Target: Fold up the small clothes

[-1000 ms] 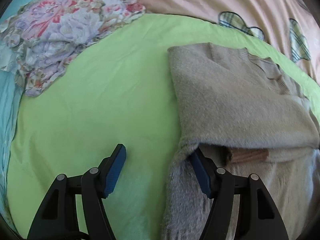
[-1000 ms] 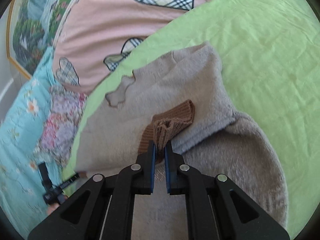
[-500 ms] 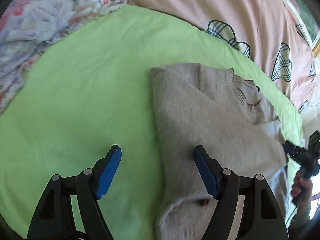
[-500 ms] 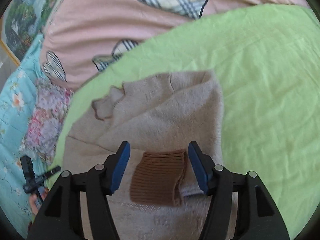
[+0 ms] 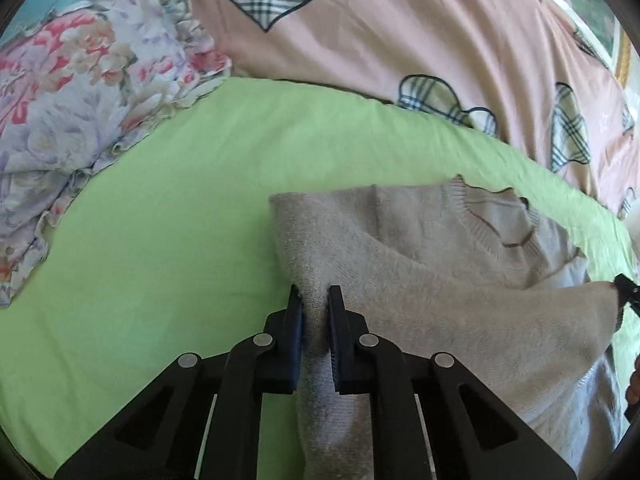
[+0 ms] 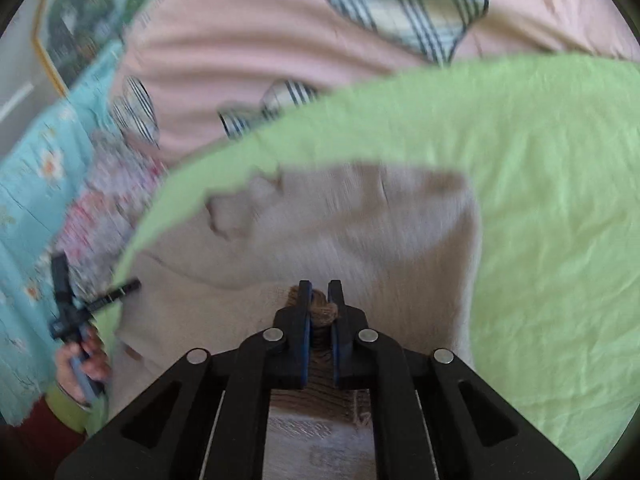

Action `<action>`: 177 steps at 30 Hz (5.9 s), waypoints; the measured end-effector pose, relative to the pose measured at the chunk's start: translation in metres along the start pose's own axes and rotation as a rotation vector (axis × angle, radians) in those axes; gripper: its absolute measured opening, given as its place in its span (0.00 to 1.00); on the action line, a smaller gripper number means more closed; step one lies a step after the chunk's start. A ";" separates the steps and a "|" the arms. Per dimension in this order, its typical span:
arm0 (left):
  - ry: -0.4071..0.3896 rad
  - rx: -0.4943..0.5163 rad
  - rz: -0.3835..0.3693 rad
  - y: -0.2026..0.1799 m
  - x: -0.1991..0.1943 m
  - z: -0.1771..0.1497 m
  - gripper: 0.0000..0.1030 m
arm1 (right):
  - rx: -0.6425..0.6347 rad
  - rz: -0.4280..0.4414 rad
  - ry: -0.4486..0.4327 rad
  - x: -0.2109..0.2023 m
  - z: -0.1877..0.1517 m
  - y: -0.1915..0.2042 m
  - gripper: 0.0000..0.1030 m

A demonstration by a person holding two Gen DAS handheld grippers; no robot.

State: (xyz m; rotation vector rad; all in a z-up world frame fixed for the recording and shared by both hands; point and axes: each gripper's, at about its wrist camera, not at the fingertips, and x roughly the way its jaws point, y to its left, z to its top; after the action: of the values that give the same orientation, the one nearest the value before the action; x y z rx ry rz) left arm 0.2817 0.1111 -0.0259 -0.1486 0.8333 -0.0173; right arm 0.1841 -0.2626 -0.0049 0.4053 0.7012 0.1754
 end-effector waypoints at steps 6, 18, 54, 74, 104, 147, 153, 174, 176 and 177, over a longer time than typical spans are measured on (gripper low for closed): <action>0.040 -0.039 0.064 0.007 0.022 -0.002 0.08 | 0.030 -0.167 0.137 0.048 -0.007 -0.022 0.11; 0.060 -0.026 -0.005 0.009 -0.039 -0.040 0.21 | 0.110 -0.107 0.095 -0.002 -0.045 -0.025 0.55; 0.148 -0.068 -0.023 0.015 -0.152 -0.156 0.46 | 0.035 -0.106 0.119 -0.087 -0.122 0.043 0.46; 0.268 0.083 -0.371 -0.033 -0.212 -0.282 0.51 | 0.031 -0.016 0.101 -0.161 -0.195 0.023 0.57; 0.364 0.130 -0.562 -0.038 -0.212 -0.313 0.06 | 0.143 0.149 0.271 -0.192 -0.254 -0.040 0.10; -0.020 -0.142 -0.403 -0.011 -0.034 0.015 0.06 | 0.208 0.101 -0.029 0.035 0.024 -0.052 0.09; 0.081 -0.180 -0.366 -0.005 0.015 0.009 0.07 | 0.187 0.004 0.015 0.064 0.015 -0.061 0.10; 0.161 0.120 -0.302 -0.078 0.004 -0.003 0.32 | -0.234 -0.037 0.203 0.072 -0.015 0.030 0.27; 0.129 0.063 -0.219 -0.061 0.017 0.019 0.33 | -0.161 -0.111 0.149 0.076 0.005 0.005 0.27; 0.114 0.020 -0.187 -0.050 0.022 0.029 0.33 | -0.109 -0.119 0.118 0.074 0.013 -0.007 0.27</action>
State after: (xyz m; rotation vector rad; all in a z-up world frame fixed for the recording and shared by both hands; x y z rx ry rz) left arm 0.3199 0.0639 -0.0163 -0.2076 0.9302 -0.2118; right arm 0.2486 -0.2517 -0.0430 0.2496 0.8262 0.1247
